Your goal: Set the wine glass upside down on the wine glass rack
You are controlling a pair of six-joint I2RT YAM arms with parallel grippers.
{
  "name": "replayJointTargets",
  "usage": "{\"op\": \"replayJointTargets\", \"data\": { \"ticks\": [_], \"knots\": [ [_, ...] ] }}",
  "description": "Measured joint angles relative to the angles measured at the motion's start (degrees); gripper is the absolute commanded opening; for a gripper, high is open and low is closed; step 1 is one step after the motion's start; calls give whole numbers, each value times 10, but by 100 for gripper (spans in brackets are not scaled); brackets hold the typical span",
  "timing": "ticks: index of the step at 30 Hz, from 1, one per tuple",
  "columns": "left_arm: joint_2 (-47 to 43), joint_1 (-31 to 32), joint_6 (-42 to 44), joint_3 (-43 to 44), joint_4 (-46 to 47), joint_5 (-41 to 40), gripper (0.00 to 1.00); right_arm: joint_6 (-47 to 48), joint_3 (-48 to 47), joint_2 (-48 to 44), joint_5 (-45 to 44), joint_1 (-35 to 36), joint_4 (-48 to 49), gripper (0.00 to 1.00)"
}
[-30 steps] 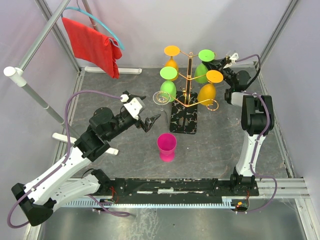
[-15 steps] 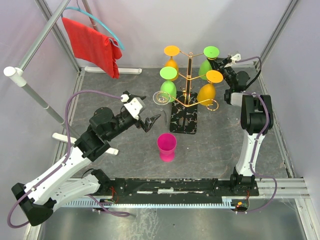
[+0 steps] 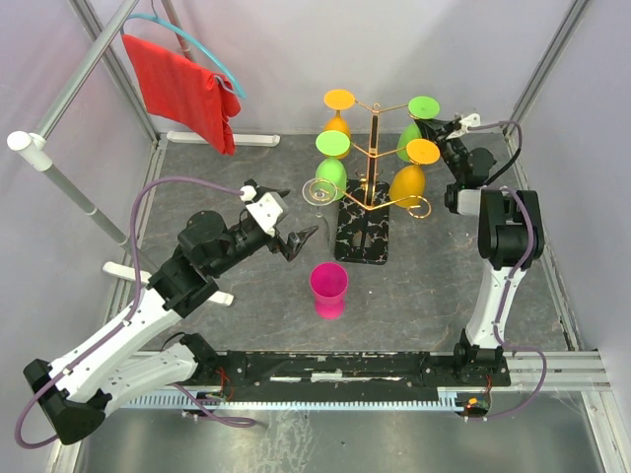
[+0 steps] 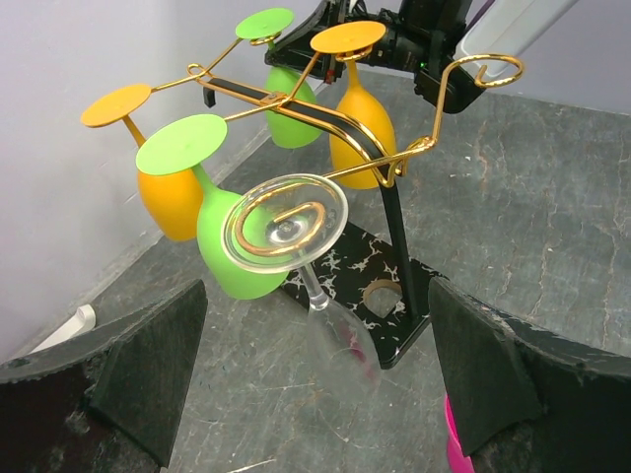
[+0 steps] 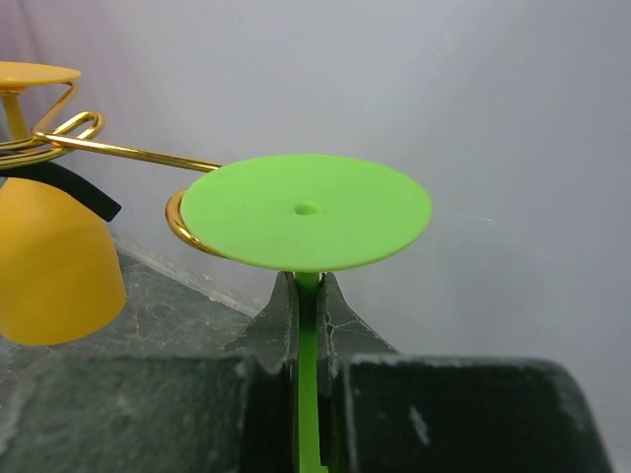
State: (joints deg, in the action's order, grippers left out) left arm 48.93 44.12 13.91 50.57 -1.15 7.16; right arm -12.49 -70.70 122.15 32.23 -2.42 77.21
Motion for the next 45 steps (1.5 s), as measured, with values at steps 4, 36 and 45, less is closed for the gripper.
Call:
{"op": "replayJointTargets", "data": {
  "ticks": [4,36,45],
  "knots": [
    [-1,0,0,0,0,4,99,-1,21,-15,2,0,5,3],
    [-3,0,0,0,0,20,99,47,202,-97,-12,-17,14,54],
    [-4,0,0,0,-1,18,99,88,314,-193,-162,-39,-17,53]
  ]
}}
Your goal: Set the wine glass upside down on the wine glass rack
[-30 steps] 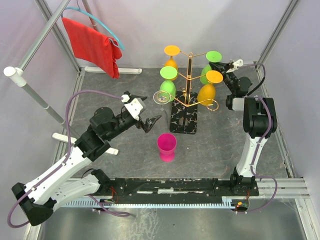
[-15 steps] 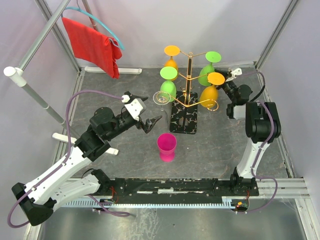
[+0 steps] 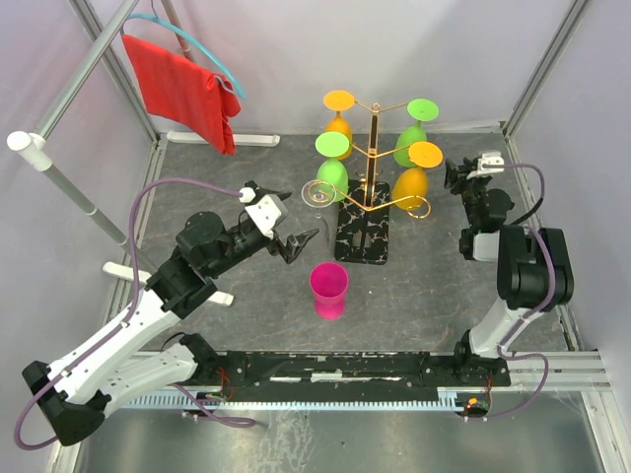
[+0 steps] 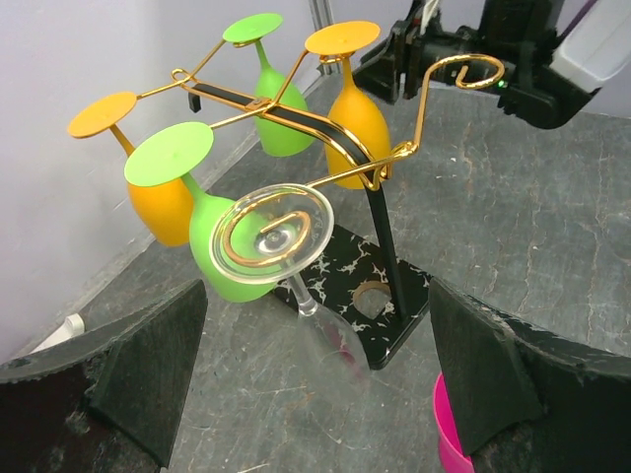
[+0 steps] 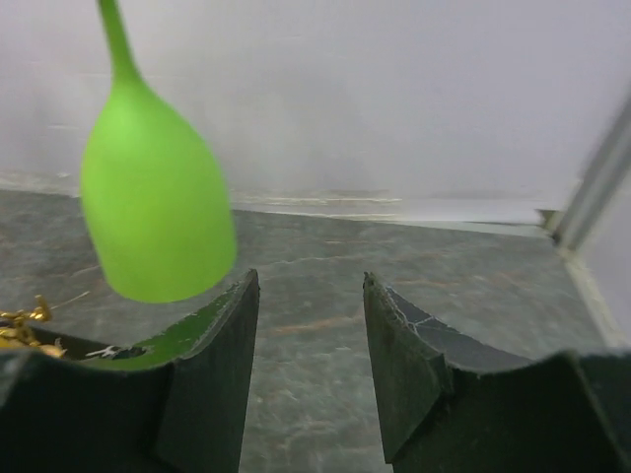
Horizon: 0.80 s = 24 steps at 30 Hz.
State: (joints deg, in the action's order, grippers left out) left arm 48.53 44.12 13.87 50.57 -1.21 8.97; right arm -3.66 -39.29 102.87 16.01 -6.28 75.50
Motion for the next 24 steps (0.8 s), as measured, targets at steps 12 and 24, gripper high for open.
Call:
{"op": "replayJointTargets", "data": {
  "ticks": [12,24],
  "knots": [
    [-21,0,-67,14,-130,-19,99,-42,-21,-400,-149,-2,-488,51],
    [24,13,-140,15,-238,20,99,-115,-182,-523,-88,-1,-997,53]
  ]
}}
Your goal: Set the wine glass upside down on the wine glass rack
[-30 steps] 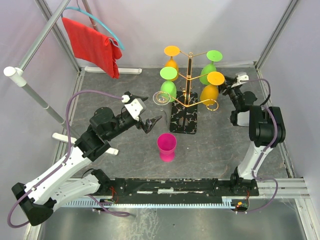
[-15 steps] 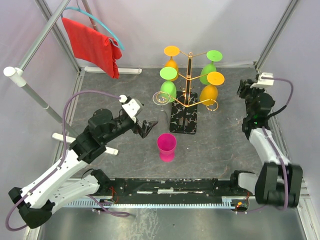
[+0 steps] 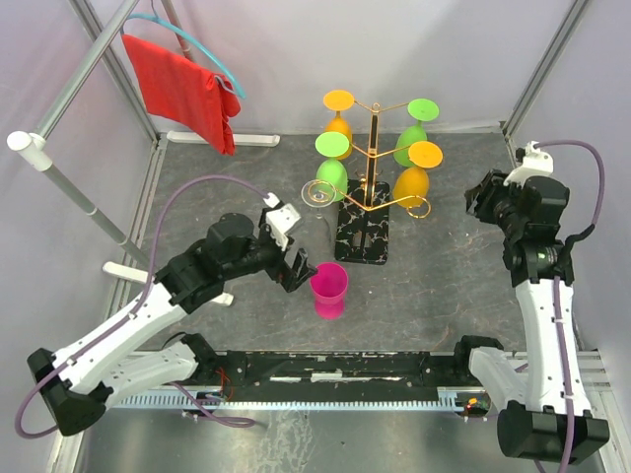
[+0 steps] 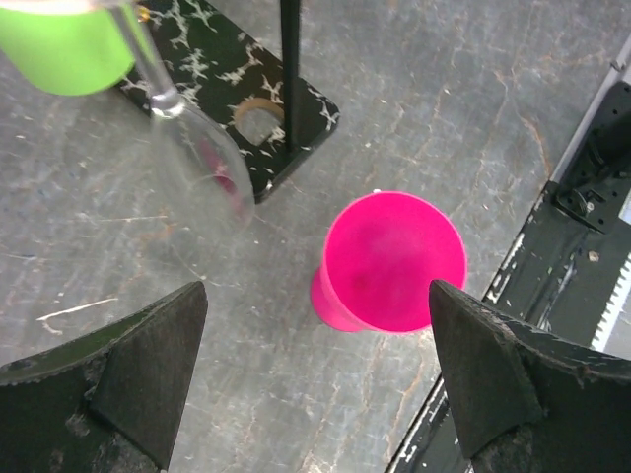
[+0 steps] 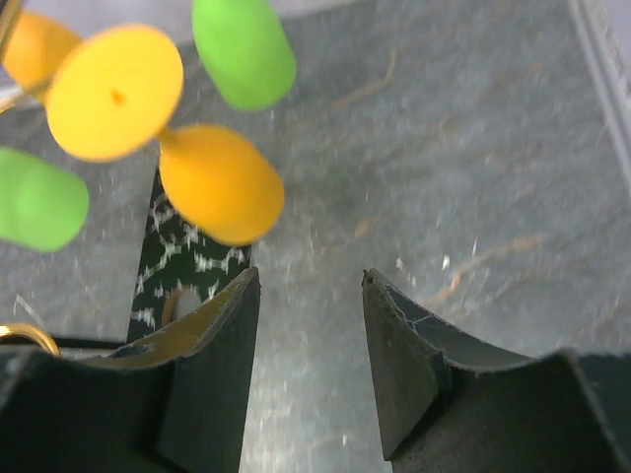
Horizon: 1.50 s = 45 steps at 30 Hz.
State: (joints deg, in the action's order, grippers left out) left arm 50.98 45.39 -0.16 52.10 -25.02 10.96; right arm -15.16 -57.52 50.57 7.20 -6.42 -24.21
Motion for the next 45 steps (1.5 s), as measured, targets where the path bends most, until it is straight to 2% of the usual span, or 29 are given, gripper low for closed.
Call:
{"op": "replayJointTargets", "data": {
  "ticks": [9,15,16,17,18,25,27,38,45],
  "knots": [
    [101,109,-50,-1,2,-93,99,-5,-23,-3,8,2,-160,53],
    [133,126,-76,-1,2,-171,100,-5,-43,-19,9,3,-187,52],
    [133,126,-78,-1,3,-180,97,-5,-43,-22,9,3,-188,51],
    [134,127,-82,-1,3,-191,92,-5,-44,-25,10,3,-189,51],
    [143,129,-90,-1,3,-215,74,-5,-44,-29,14,3,-194,51],
    [178,130,-101,-1,3,-218,17,-5,-44,-30,28,3,-198,47],
    [180,130,-102,-1,3,-219,4,-6,-44,-32,32,3,-198,47],
    [175,130,-109,13,1,-207,3,-16,-44,-32,64,3,-198,46],
    [117,130,-111,28,1,-176,3,-22,-53,-32,85,3,-201,46]
  ]
}}
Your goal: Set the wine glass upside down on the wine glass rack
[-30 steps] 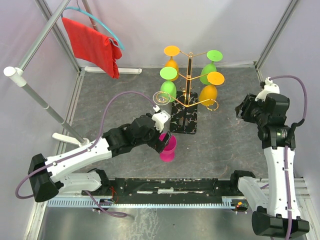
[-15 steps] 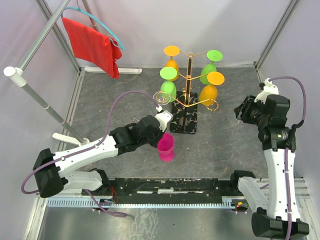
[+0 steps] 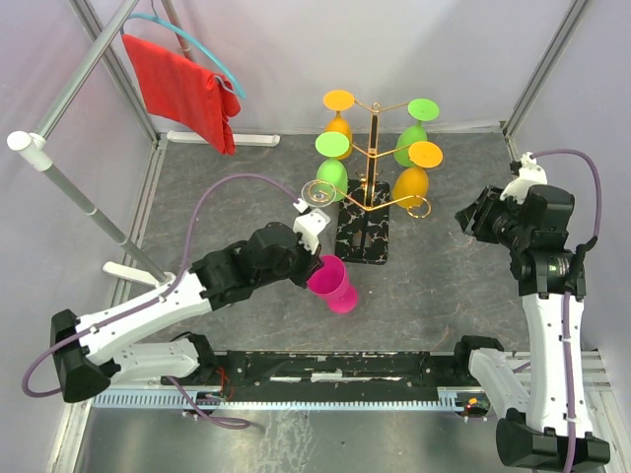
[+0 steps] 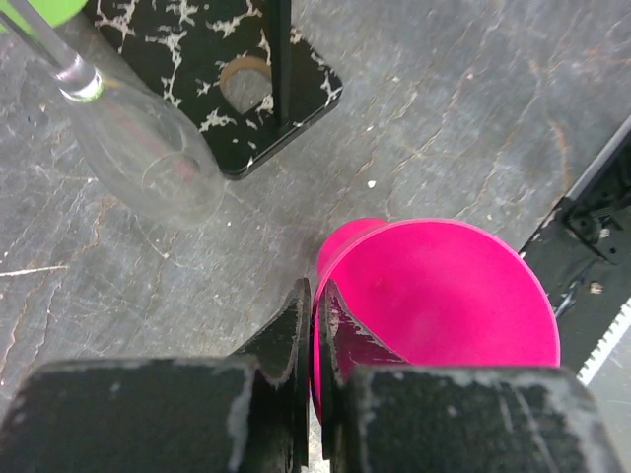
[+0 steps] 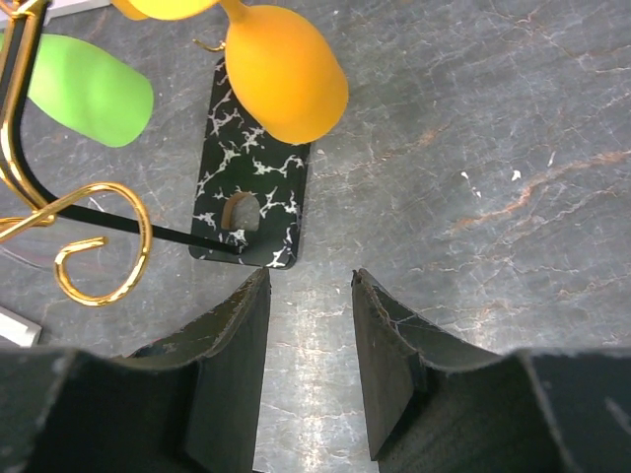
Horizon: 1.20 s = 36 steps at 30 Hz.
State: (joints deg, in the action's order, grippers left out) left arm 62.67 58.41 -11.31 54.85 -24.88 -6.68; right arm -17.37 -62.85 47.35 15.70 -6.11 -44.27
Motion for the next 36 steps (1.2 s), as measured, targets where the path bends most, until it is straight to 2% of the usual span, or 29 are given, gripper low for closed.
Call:
{"op": "replayJointTargets", "data": {
  "ticks": [8,16,36],
  "knots": [
    [-61,2,-9,12,16,53,3,-14,-53,13,69,0,-19,46],
    [-96,2,-9,102,80,64,3,-42,-137,0,128,0,-18,47],
    [23,2,7,145,283,16,3,-124,-122,11,229,1,68,47]
  ]
}}
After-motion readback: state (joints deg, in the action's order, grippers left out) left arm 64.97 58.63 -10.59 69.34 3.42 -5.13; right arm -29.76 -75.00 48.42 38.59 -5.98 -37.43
